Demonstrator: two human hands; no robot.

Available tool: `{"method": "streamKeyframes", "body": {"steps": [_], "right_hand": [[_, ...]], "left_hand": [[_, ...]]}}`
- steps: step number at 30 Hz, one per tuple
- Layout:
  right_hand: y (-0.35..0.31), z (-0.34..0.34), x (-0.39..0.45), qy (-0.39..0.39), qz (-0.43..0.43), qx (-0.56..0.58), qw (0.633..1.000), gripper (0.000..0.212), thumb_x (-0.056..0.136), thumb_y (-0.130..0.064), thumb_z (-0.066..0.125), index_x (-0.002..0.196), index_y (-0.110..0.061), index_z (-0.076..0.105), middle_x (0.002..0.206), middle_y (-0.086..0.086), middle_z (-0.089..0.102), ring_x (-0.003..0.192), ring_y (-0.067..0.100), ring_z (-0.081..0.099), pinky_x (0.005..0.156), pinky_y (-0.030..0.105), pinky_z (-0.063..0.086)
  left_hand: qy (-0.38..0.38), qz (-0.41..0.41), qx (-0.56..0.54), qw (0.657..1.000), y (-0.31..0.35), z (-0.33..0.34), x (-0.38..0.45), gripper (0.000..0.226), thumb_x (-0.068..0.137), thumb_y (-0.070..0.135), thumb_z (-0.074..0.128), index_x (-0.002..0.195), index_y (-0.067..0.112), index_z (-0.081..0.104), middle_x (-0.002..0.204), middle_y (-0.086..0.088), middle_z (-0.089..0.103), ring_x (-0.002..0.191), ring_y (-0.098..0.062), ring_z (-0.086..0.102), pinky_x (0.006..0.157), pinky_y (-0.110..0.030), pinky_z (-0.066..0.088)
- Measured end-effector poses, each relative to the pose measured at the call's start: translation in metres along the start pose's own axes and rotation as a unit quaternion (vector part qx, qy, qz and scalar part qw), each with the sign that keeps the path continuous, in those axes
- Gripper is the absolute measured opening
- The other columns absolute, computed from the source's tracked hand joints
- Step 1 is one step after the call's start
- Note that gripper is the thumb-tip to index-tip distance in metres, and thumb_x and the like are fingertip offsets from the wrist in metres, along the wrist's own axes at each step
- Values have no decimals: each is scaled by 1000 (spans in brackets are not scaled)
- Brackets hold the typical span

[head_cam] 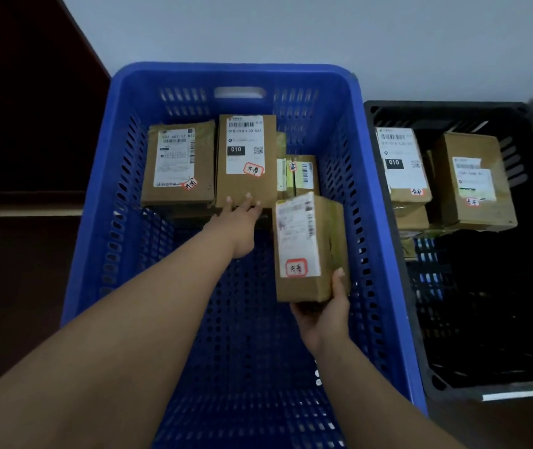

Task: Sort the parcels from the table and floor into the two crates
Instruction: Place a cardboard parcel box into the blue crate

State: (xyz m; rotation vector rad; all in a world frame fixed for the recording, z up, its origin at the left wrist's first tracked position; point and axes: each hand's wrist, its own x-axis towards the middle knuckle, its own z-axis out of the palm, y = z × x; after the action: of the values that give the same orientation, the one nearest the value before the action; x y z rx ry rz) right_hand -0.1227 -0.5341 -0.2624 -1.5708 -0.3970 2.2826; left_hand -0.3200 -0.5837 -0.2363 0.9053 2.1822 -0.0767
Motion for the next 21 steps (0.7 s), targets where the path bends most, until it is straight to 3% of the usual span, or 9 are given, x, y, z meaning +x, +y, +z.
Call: {"method": "streamKeyframes", "body": {"steps": [6, 10, 15, 18, 21], "right_hand": [[-19, 35, 10, -70, -5, 22, 997, 62, 87, -62, 54, 134, -21, 54, 120, 11, 67, 110, 28, 63, 80, 39, 58], [-33, 63, 23, -76, 47, 29, 996, 75, 85, -74, 40, 131, -18, 57, 119, 17, 64, 106, 32, 63, 75, 39, 59], [-47, 78, 42, -56, 15, 57, 997, 87, 79, -79, 43, 146, -23, 40, 142, 15, 45, 120, 35, 52, 95, 49, 52], [-43, 78, 47, -54, 9, -16, 998, 82, 80, -69, 57, 145, -21, 41, 139, 15, 48, 108, 31, 57, 98, 46, 50], [-46, 78, 56, 31, -4, -109, 994, 61, 94, -43, 59, 145, -17, 39, 136, 13, 52, 106, 28, 60, 91, 38, 53]], "left_hand": [[-17, 0, -19, 1000, -2, -1, -1, 81, 95, -3, 43, 155, 26, -3, 160, 5, -19, 147, -30, -15, 119, -53, 10], [-19, 4, -34, 999, -3, -4, 0, 75, 98, 4, 43, 155, 26, -1, 161, 4, -17, 147, -30, -14, 120, -53, 10], [-14, 8, -71, 997, -3, -6, 2, 64, 104, 21, 40, 155, 25, 2, 161, 5, -16, 147, -30, -15, 120, -53, 5], [-19, 5, -72, 997, -2, -5, 4, 66, 103, 16, 40, 155, 25, 1, 161, 5, -17, 147, -31, -17, 119, -55, 7], [-22, 1, -70, 997, -2, -4, 4, 68, 102, 12, 40, 155, 25, 0, 160, 5, -18, 146, -31, -18, 119, -55, 8]]}}
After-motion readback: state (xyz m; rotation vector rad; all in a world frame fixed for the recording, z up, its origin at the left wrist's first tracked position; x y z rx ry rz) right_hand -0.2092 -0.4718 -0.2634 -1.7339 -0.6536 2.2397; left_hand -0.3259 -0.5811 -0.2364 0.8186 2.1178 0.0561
